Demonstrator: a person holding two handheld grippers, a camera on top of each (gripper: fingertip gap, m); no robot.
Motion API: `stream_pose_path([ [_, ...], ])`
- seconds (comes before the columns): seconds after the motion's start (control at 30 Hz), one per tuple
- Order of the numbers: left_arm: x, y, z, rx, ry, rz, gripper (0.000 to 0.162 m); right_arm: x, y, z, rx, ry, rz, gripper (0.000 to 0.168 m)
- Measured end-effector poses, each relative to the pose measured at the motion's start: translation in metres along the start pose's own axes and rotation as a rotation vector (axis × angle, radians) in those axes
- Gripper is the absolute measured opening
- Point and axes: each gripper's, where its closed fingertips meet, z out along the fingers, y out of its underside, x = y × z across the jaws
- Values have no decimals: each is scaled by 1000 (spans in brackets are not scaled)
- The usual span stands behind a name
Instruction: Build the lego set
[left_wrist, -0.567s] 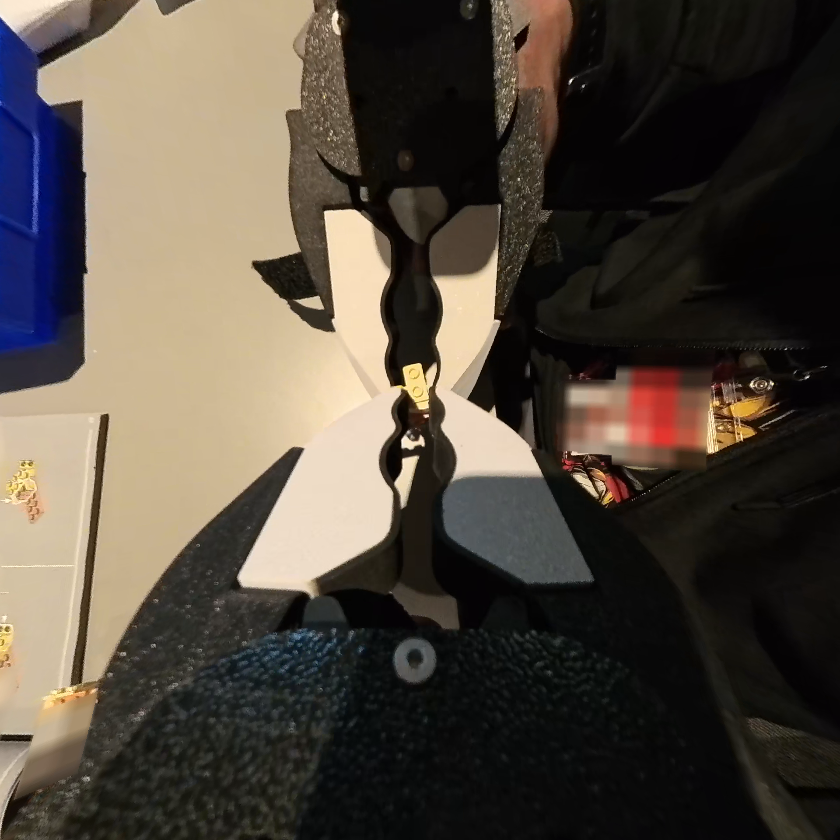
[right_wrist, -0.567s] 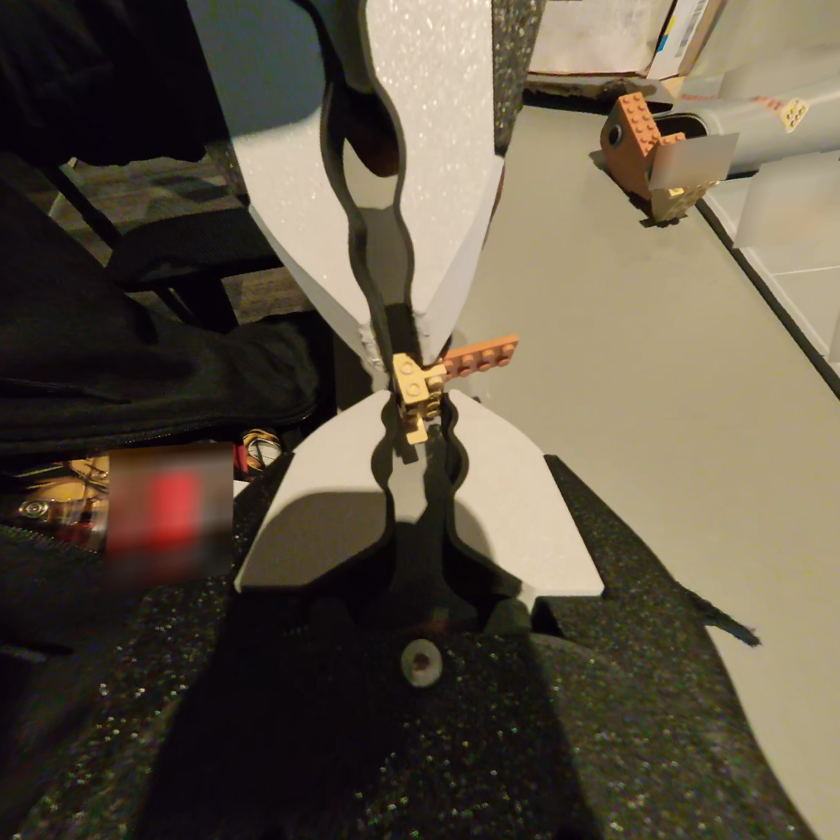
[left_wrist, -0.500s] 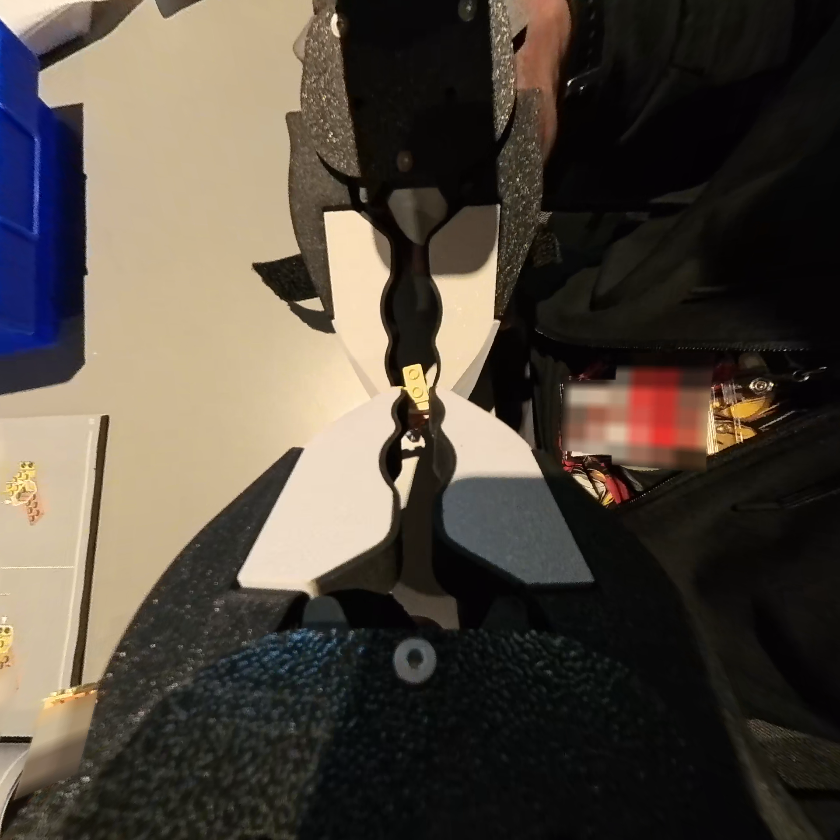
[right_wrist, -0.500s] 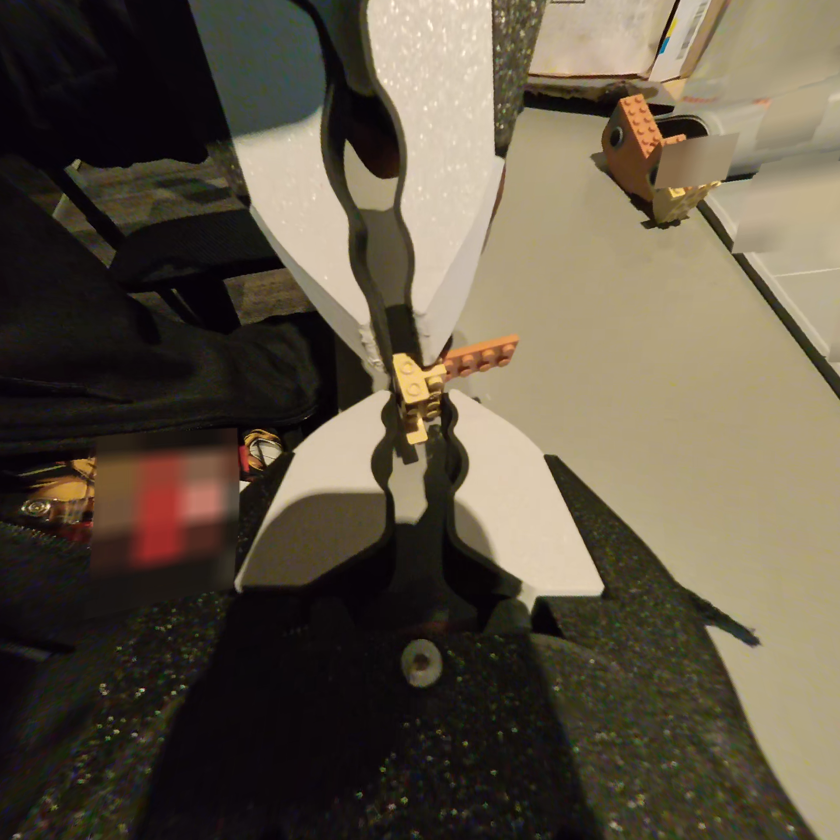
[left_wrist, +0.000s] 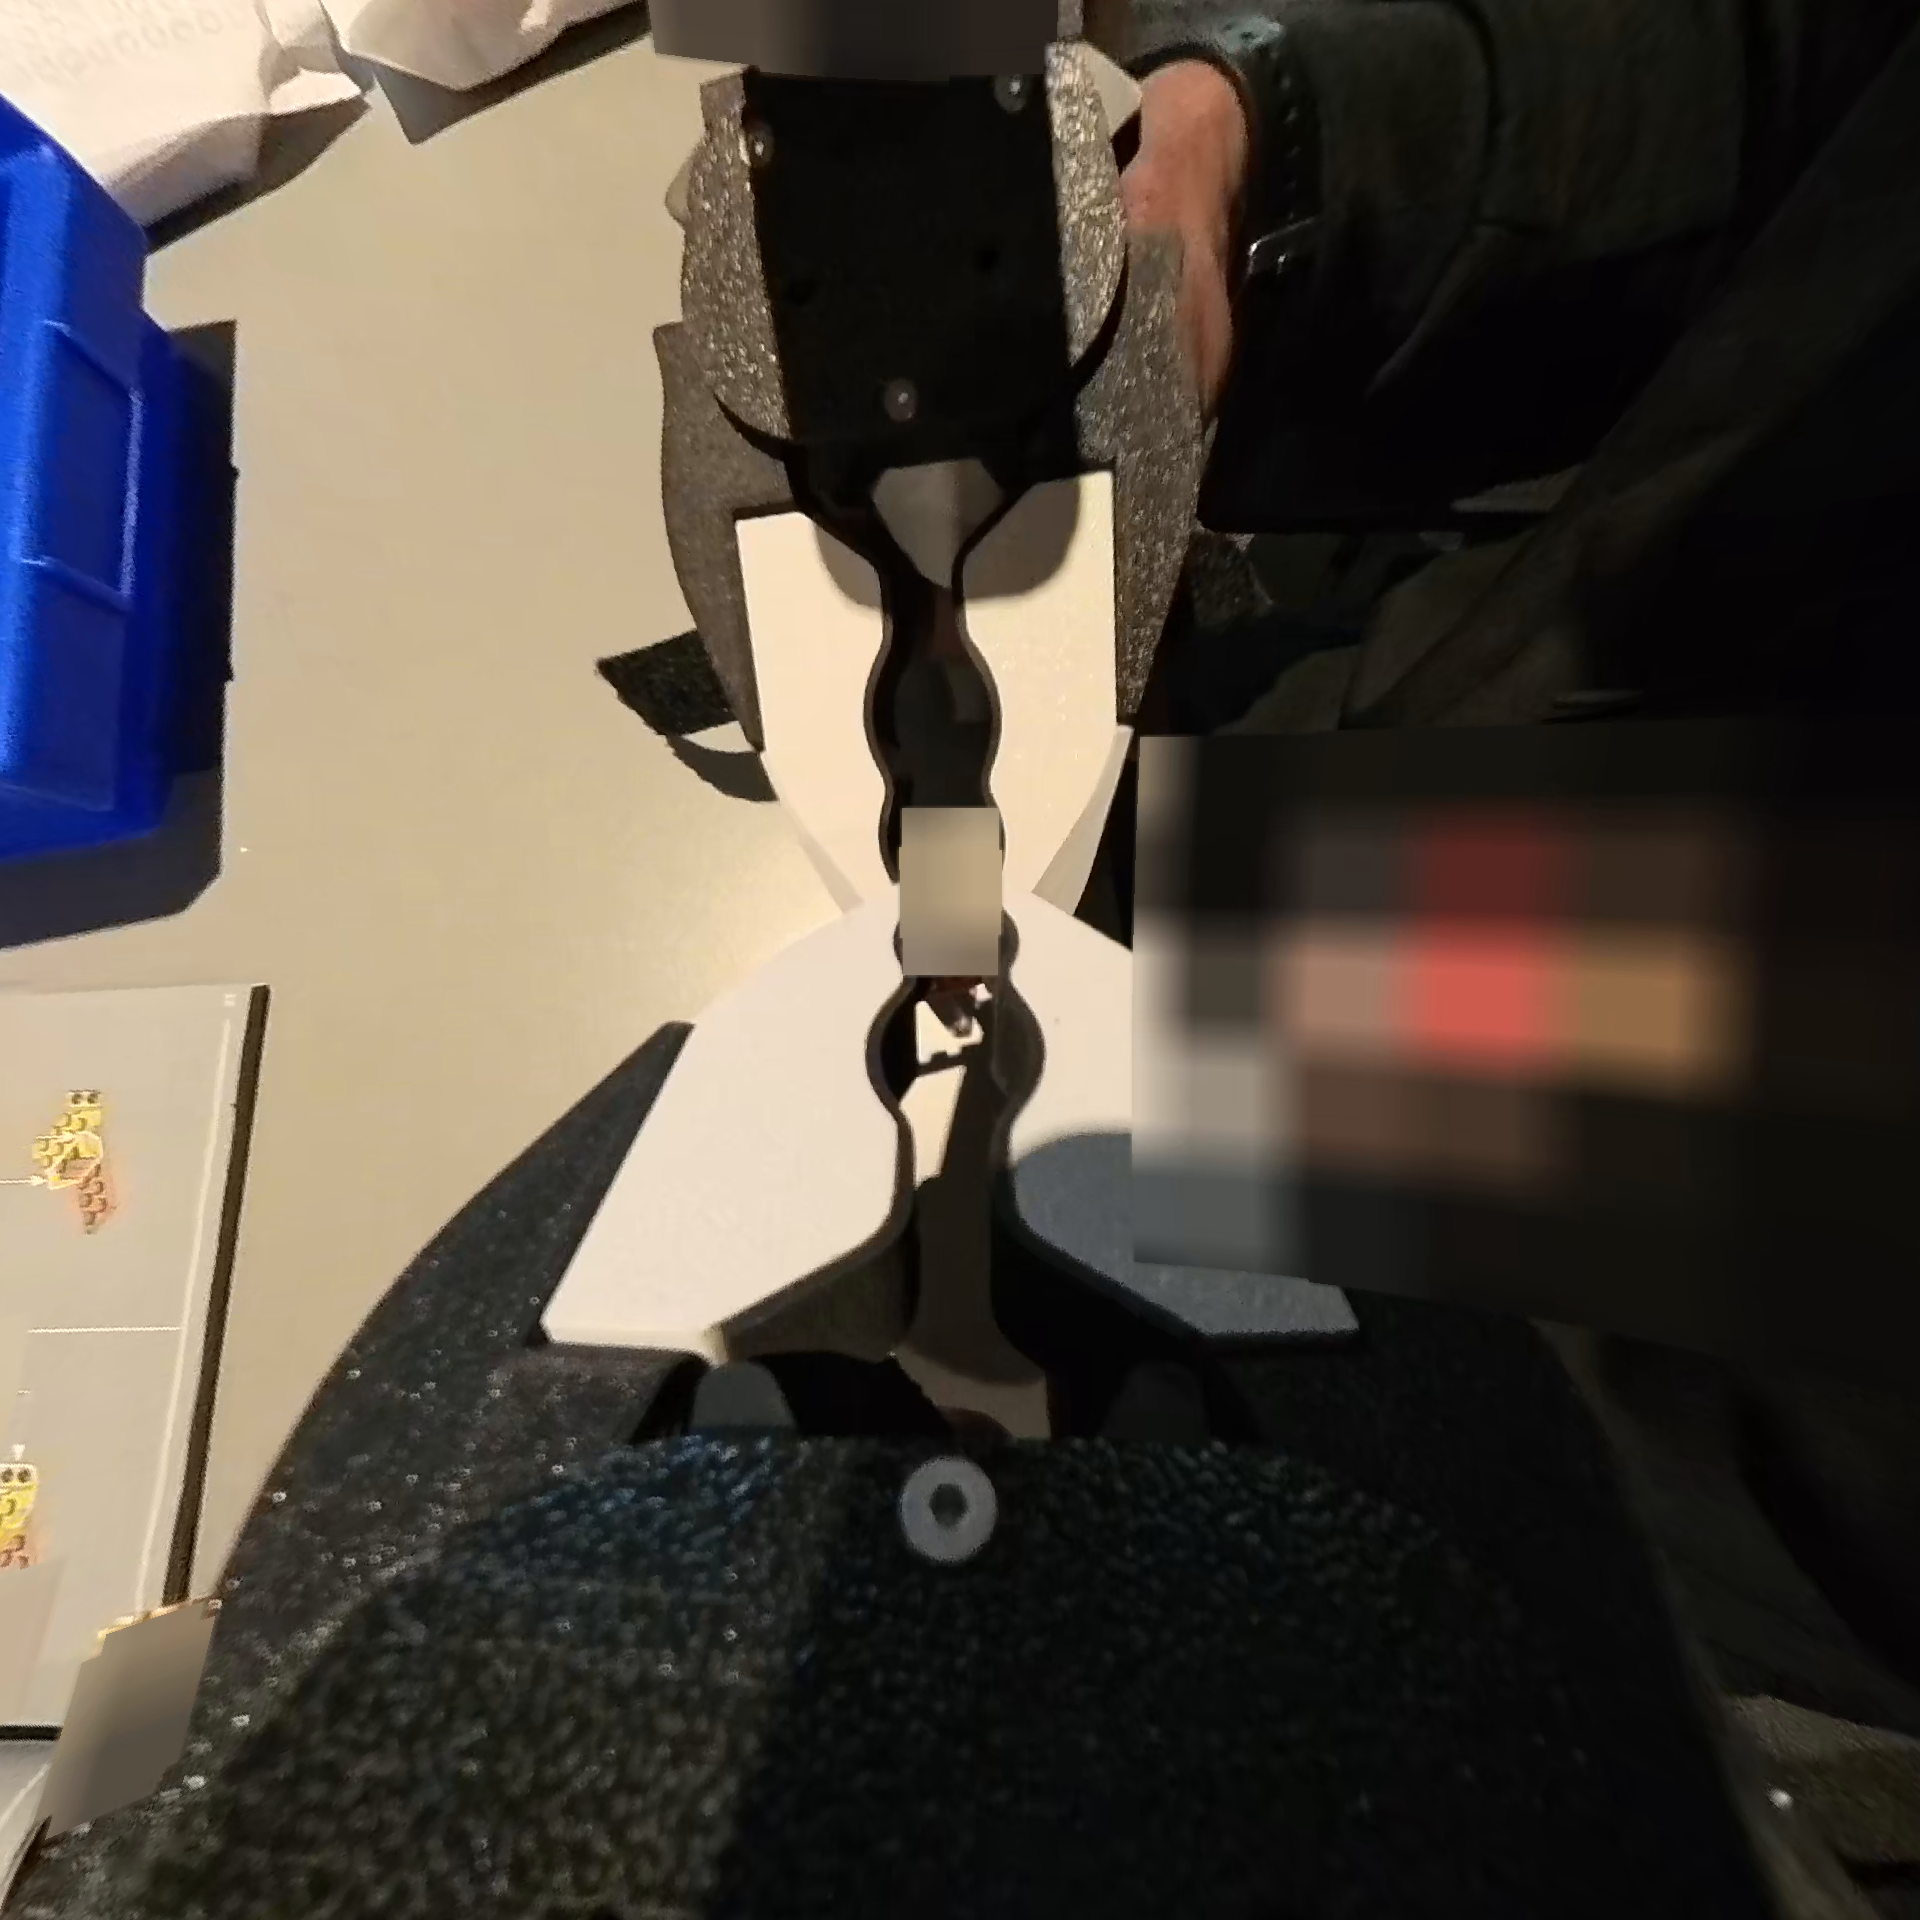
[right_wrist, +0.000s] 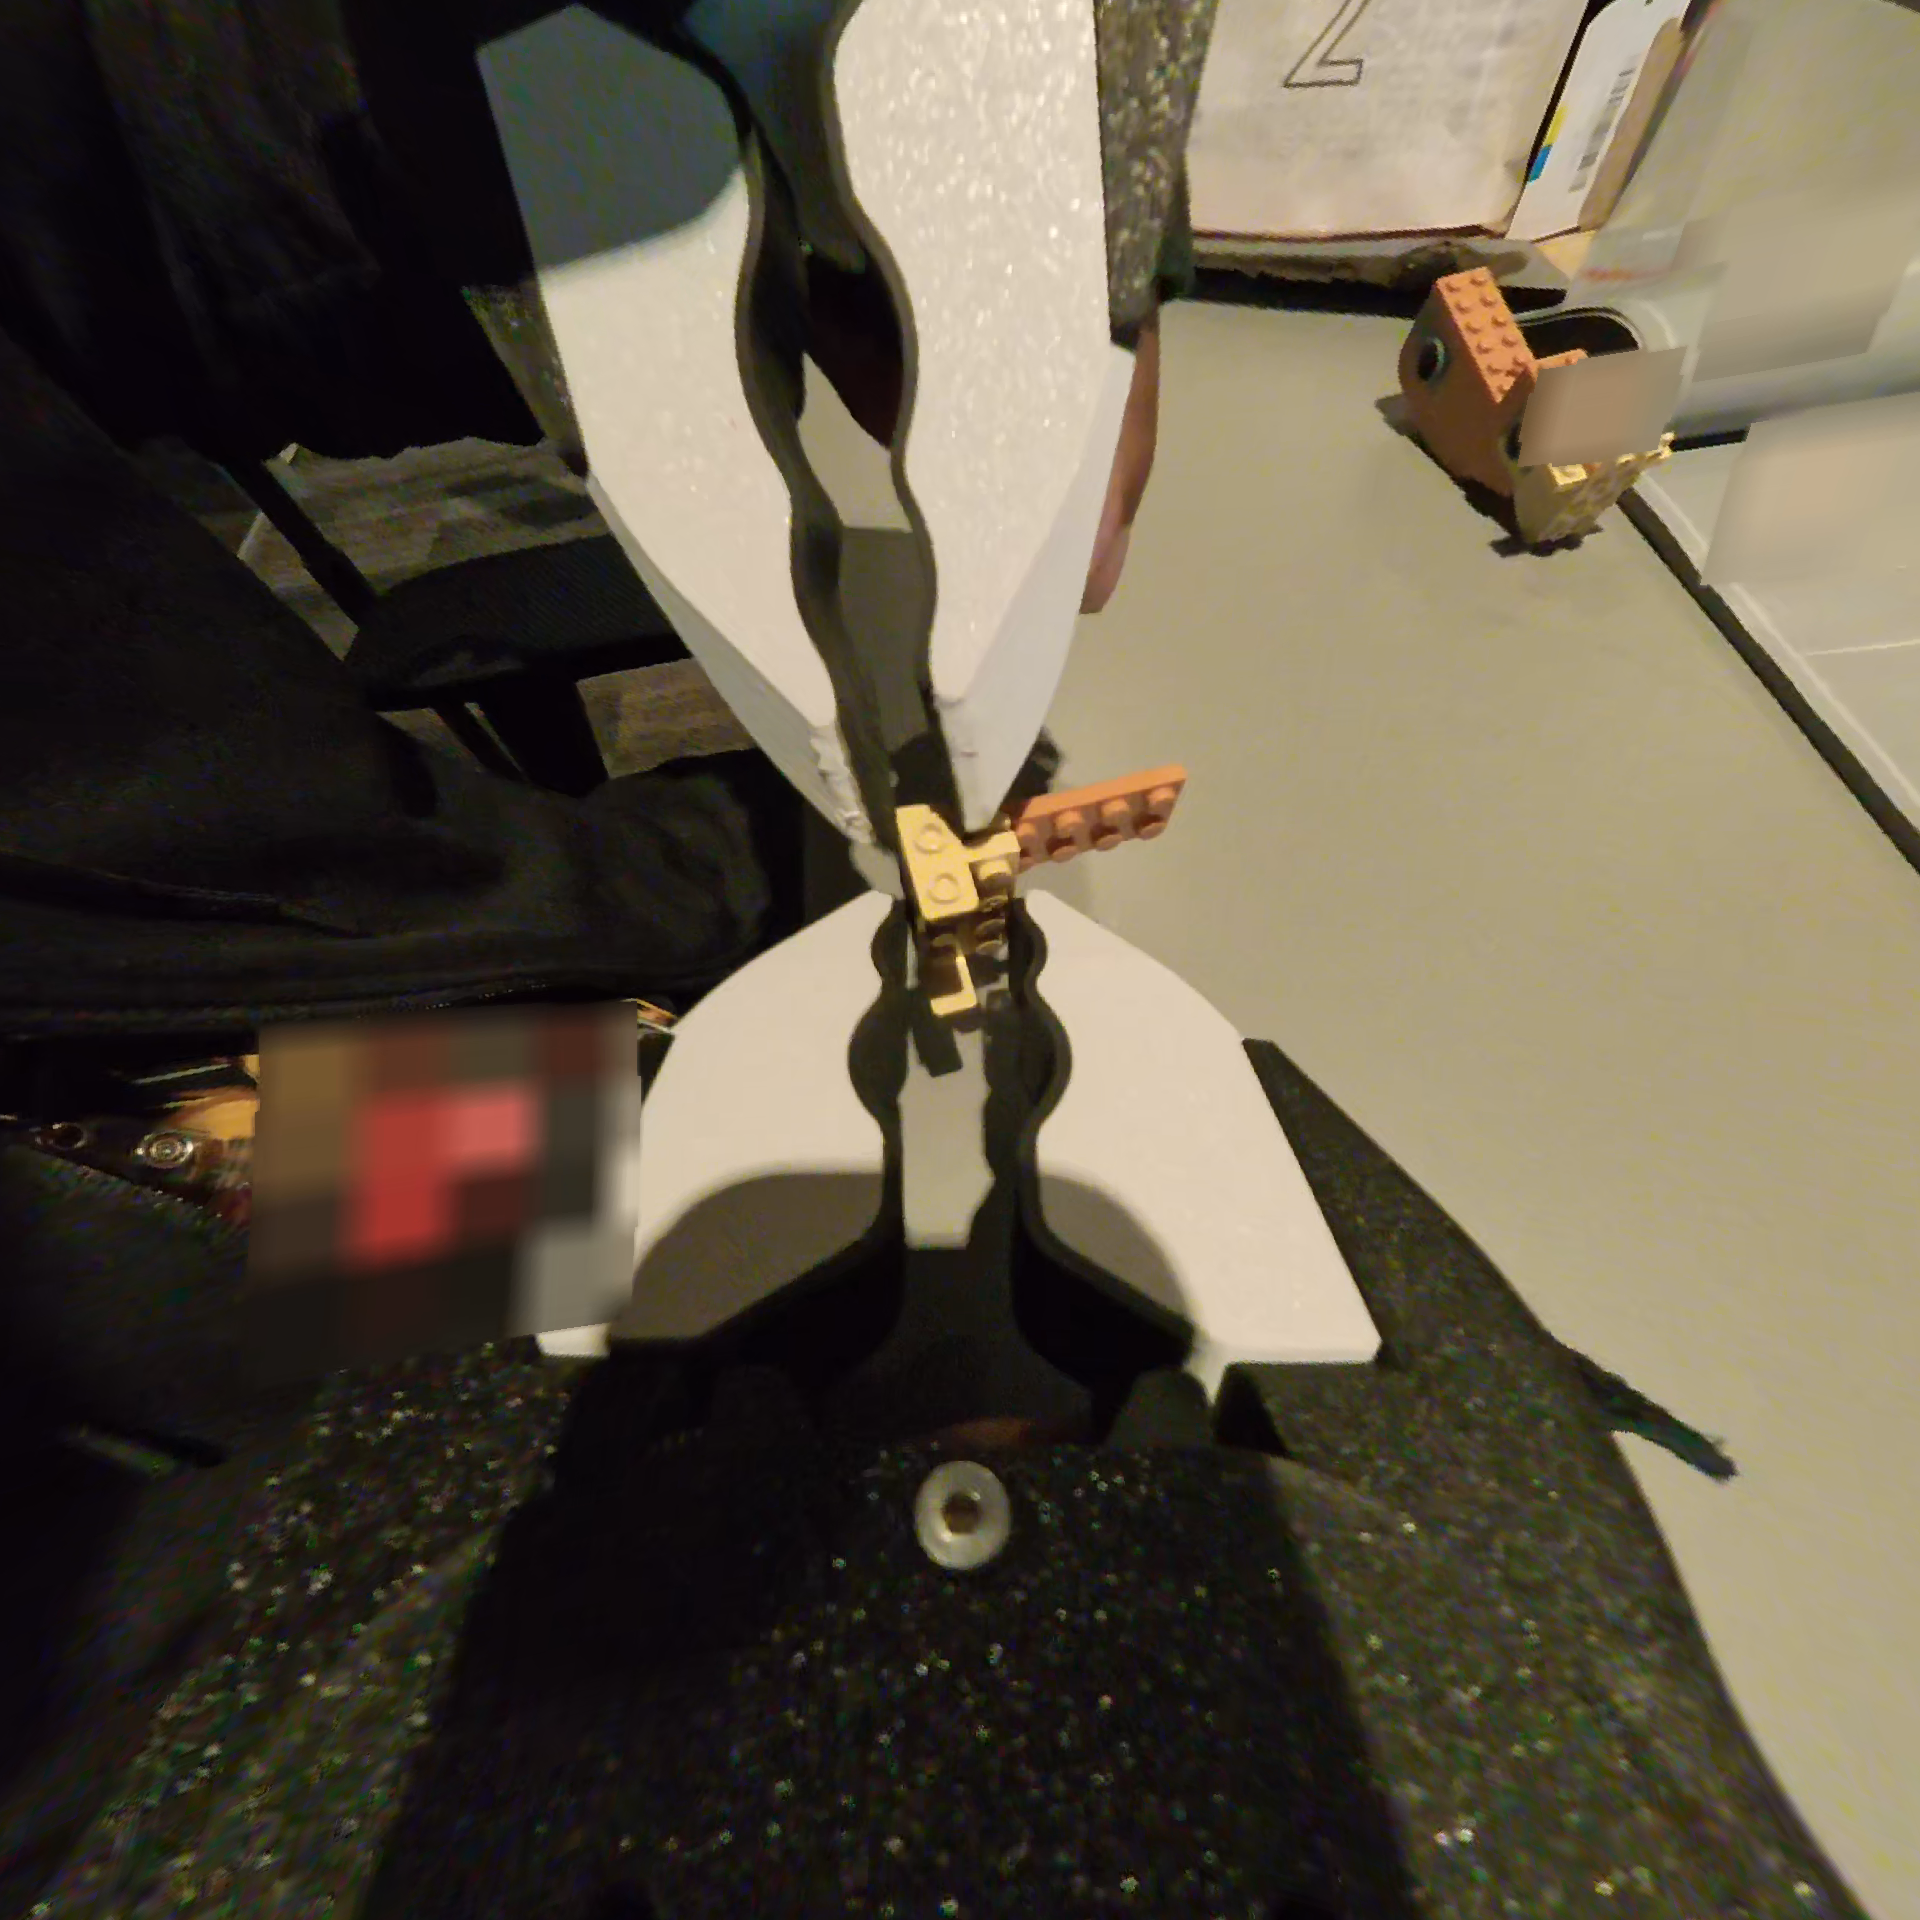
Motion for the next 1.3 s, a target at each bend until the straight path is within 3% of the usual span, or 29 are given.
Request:
stream_pose_path([
  [0.3, -1, -10, -10, 47, 0, 17, 12, -7, -6, -4, 54, -66, 25, 18],
  [0.5, -4, -9, -22, 21, 6, 129, 20, -11, -6, -5, 56, -110, 20, 18],
  [0.7, 7, -12, -22, 1, 122, 300, 29, -17, -4, -5, 40, -158, 12, 18],
  [0.9, 15, -6, -14, -90, 257, 423, 23, -25, 0, -4, 5, -208, -20, 18],
  [1.3, 25, -5, -4, -198, 491, 500, 18, -32, 4, -4, -25, -269, -43, 18],
])
